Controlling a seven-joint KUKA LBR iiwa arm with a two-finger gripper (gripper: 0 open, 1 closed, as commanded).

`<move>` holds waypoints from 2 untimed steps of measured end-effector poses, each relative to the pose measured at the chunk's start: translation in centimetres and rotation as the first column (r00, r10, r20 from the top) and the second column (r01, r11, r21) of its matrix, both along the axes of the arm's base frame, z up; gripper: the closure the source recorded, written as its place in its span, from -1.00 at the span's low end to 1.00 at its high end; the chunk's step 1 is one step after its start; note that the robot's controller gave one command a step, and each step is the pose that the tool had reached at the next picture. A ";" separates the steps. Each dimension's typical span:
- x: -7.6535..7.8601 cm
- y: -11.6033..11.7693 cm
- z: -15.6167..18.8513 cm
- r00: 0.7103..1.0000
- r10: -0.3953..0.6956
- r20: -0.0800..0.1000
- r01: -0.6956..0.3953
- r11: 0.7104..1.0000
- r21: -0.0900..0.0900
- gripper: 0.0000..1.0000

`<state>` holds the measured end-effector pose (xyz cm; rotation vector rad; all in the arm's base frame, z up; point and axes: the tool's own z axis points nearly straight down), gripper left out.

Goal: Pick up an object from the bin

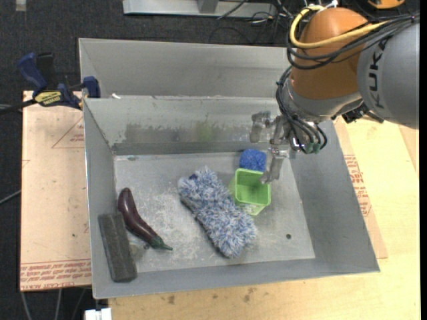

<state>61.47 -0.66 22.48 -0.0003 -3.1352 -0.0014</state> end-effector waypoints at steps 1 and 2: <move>0.1 0.0 0.5 1.000 0.000 0.008 0.000 1.000 0.000 -1.00; -1.1 -1.3 -4.1 1.000 0.004 0.015 -0.004 1.000 0.000 -1.00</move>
Offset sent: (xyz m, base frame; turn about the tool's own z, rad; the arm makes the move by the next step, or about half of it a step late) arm -0.0228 -0.0247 -0.0776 -0.0068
